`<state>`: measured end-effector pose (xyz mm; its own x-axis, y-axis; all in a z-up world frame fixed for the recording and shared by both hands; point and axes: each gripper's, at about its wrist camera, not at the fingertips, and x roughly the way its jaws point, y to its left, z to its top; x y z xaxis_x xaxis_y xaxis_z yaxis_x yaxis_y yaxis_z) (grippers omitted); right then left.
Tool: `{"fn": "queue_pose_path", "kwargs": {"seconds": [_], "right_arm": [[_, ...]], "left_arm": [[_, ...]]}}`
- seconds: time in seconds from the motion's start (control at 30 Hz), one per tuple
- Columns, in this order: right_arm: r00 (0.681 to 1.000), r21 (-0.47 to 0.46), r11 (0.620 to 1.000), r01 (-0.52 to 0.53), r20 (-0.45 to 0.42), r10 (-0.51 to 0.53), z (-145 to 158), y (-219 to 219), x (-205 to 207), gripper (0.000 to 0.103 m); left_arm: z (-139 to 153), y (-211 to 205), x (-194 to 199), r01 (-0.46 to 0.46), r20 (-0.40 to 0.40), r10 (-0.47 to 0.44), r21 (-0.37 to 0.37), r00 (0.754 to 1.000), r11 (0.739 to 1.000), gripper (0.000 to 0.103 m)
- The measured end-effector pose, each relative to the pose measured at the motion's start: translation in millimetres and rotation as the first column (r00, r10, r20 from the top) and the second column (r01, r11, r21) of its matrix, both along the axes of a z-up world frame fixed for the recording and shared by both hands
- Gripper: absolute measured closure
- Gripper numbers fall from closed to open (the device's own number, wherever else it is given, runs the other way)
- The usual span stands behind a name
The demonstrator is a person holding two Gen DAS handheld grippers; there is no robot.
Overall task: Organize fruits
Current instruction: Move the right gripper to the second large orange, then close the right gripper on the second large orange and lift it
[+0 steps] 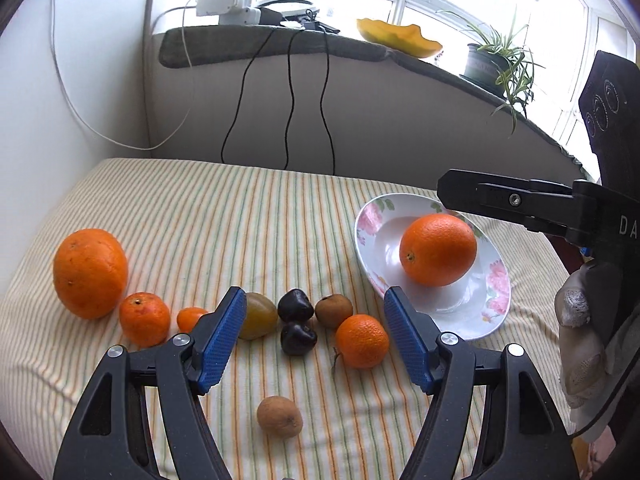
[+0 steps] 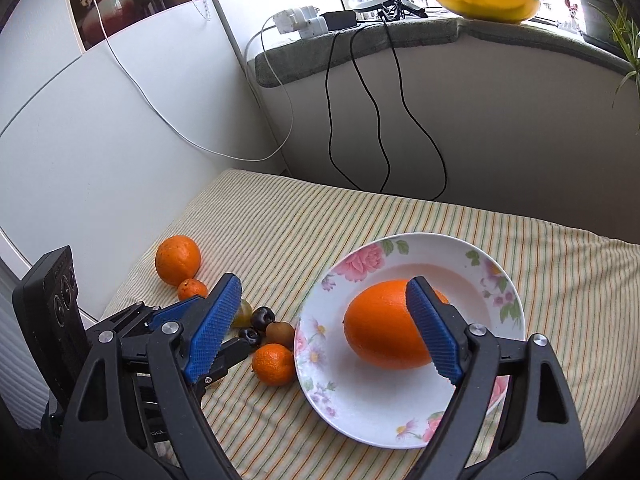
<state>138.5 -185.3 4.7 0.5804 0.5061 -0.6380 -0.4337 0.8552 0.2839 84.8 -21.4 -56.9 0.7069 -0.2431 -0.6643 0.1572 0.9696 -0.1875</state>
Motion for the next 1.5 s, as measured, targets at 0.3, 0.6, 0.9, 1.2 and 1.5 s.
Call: {"fn": "queue_pose_path", "kwargs": {"seconds": [0.3, 0.6, 0.9, 1.2, 1.5], "right_arm": [[0.996, -0.034, 0.995, -0.091, -0.022, 0.091, 0.5, 50.9, 9.0, 0.016], [0.98, -0.036, 0.98, -0.193, -0.048, 0.192, -6.8, 110.5, 11.7, 0.016], [0.959, -0.013, 0.963, -0.27, -0.098, 0.267, -20.1, 160.3, 23.7, 0.016], [0.929, 0.052, 0.947, -0.316, -0.185, 0.32, -39.3, 194.2, 42.3, 0.02], [0.896, 0.099, 0.934, -0.345, -0.263, 0.359, -58.7, 223.5, 58.2, 0.02]], "left_arm": [[-3.6, 65.5, -11.7, -0.15, 0.003, 0.15, 0.005, 0.989, 0.989, 0.032], [-11.0, 113.4, -13.9, -0.242, -0.015, 0.242, -0.018, 0.97, 0.97, 0.032], [-22.7, 138.6, -10.8, -0.286, -0.035, 0.284, -0.051, 0.958, 0.957, 0.032], [-31.9, 157.5, 2.2, -0.275, -0.075, 0.266, -0.157, 0.961, 0.948, 0.032], [-39.3, 164.5, 19.2, -0.269, -0.109, 0.252, -0.204, 0.962, 0.941, 0.032]]}}
